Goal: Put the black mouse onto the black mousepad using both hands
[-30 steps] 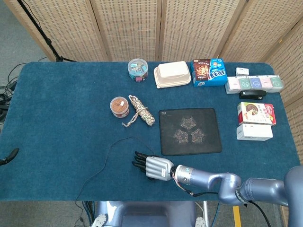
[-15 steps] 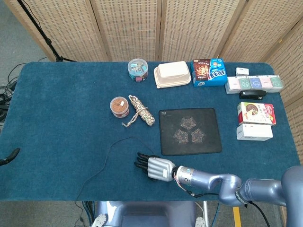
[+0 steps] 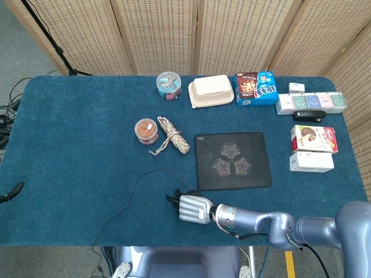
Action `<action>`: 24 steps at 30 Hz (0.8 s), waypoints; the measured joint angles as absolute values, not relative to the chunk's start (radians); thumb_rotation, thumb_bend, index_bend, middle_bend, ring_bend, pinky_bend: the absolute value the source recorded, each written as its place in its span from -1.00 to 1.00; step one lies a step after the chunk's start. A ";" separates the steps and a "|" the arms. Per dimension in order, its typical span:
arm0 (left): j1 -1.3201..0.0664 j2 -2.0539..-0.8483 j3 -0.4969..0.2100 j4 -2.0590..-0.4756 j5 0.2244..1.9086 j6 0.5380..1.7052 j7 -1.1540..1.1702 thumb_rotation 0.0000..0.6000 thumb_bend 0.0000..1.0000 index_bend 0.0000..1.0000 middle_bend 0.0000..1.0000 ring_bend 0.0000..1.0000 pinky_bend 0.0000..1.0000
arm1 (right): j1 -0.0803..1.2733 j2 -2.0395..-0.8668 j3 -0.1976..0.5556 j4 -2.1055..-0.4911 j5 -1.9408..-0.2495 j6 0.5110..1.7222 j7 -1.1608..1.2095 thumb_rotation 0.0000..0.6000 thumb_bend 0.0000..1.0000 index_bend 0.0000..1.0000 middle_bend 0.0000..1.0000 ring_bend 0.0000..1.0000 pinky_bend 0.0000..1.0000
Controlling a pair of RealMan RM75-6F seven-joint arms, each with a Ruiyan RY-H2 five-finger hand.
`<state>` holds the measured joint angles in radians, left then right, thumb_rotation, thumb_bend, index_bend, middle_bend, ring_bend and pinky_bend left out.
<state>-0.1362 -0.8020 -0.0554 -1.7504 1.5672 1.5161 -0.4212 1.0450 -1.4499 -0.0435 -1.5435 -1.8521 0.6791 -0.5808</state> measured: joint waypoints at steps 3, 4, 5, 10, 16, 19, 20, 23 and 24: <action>-0.136 -0.802 -0.056 -1.751 1.568 1.515 -0.421 1.00 -0.47 -1.00 -1.00 -1.00 -1.00 | 1.046 -1.454 -0.051 -1.534 -1.873 0.708 -0.563 1.00 -0.91 0.07 -0.26 -0.67 -0.36; -0.136 -0.802 -0.056 -1.751 1.569 1.515 -0.420 1.00 -0.47 -1.00 -1.00 -1.00 -1.00 | 1.046 -1.455 -0.054 -1.530 -1.879 0.718 -0.556 1.00 -0.90 0.09 -0.25 -0.66 -0.35; -0.136 -0.802 -0.055 -1.752 1.570 1.515 -0.420 1.00 -0.47 -1.00 -1.00 -1.00 -1.00 | 1.047 -1.456 -0.057 -1.525 -1.886 0.726 -0.548 1.00 -0.89 0.12 -0.24 -0.65 -0.34; -0.135 -0.802 -0.055 -1.753 1.572 1.515 -0.419 1.00 -0.47 -1.00 -1.00 -1.00 -1.00 | 1.048 -1.461 -0.071 -1.507 -1.911 0.756 -0.523 1.00 -0.85 0.17 -0.21 -0.62 -0.30; -0.137 -0.801 -0.056 -1.753 1.570 1.510 -0.422 1.00 -0.47 -1.00 -1.00 -1.00 -1.00 | 1.048 -1.443 -0.064 -1.506 -1.930 0.804 -0.518 1.00 -0.85 0.17 -0.19 -0.60 -0.28; -0.137 -0.800 -0.057 -1.753 1.569 1.509 -0.424 1.00 -0.47 -1.00 -1.00 -1.00 -1.00 | 1.046 -1.417 -0.046 -1.506 -1.932 0.834 -0.522 1.00 -0.85 0.18 -0.19 -0.60 -0.28; -0.137 -0.800 -0.057 -1.753 1.569 1.508 -0.424 1.00 -0.47 -1.00 -1.00 -1.00 -1.00 | 1.045 -1.407 -0.039 -1.506 -1.930 0.840 -0.524 1.00 -0.85 0.18 -0.19 -0.60 -0.28; -0.137 -0.800 -0.057 -1.754 1.569 1.507 -0.424 1.00 -0.47 -1.00 -1.00 -1.00 -1.00 | 1.044 -1.380 -0.020 -1.502 -1.926 0.855 -0.533 1.00 -0.85 0.18 -0.19 -0.60 -0.28; -0.137 -0.800 -0.057 -1.754 1.569 1.507 -0.424 1.00 -0.47 -1.00 -1.00 -1.00 -1.00 | 1.044 -1.371 -0.013 -1.497 -1.926 0.861 -0.536 1.00 -0.85 0.18 -0.19 -0.60 -0.28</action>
